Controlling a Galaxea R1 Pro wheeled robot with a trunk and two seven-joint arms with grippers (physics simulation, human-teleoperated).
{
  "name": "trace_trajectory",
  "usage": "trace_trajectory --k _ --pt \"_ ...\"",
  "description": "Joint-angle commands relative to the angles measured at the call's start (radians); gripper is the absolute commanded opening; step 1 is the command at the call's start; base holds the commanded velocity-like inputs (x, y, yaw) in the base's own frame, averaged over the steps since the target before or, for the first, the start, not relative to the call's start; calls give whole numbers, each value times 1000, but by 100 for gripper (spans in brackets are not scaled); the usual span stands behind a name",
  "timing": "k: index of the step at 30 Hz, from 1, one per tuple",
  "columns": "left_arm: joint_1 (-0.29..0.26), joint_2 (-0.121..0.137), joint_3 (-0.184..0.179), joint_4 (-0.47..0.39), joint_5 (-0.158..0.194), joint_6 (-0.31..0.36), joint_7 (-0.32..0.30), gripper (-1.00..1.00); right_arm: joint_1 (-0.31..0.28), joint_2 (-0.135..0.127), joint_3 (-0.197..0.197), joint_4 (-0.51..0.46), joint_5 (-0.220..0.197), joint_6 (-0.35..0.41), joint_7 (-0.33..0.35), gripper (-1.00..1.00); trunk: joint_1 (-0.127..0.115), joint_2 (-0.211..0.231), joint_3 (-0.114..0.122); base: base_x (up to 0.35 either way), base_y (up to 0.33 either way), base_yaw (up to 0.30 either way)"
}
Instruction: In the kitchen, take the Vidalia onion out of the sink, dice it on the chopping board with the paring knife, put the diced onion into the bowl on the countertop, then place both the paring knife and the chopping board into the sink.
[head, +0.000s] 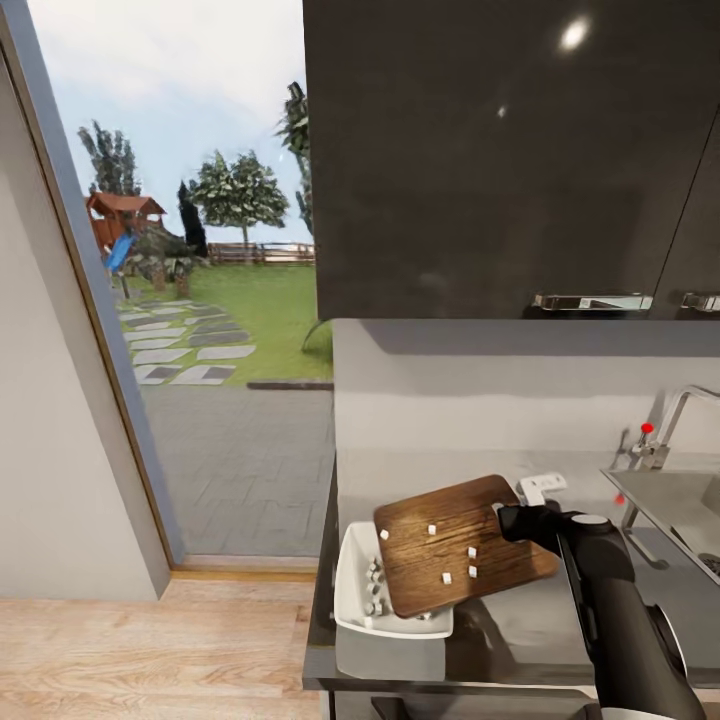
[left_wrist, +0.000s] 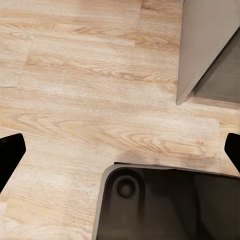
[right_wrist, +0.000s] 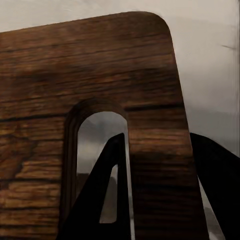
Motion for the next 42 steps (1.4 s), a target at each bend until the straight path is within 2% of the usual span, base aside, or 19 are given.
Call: trace_trajectory --k 1,16,20,23,42 --pt "1 -1 9 -2 -7 -1 -6 100 -1 1 -2 -2 11 12 10 -100 0 -1 0 0 0 0" --pt "1 -1 9 -2 -7 0 -6 100 -4 3 0 -4 34 35 2 -100 0 -1 0 0 0 0" --pt "1 -1 9 5 -7 0 -6 100 -5 6 42 -14 38 40 1 -100 0 -1 0 0 0 0" --pt "1 -1 9 7 -7 0 -7 100 -6 6 70 -47 47 106 -15 -100 0 -1 0 0 0 0" --pt "1 -1 9 8 -7 -1 -7 100 -22 8 77 -58 49 123 -27 -100 0 -1 0 0 0 0"
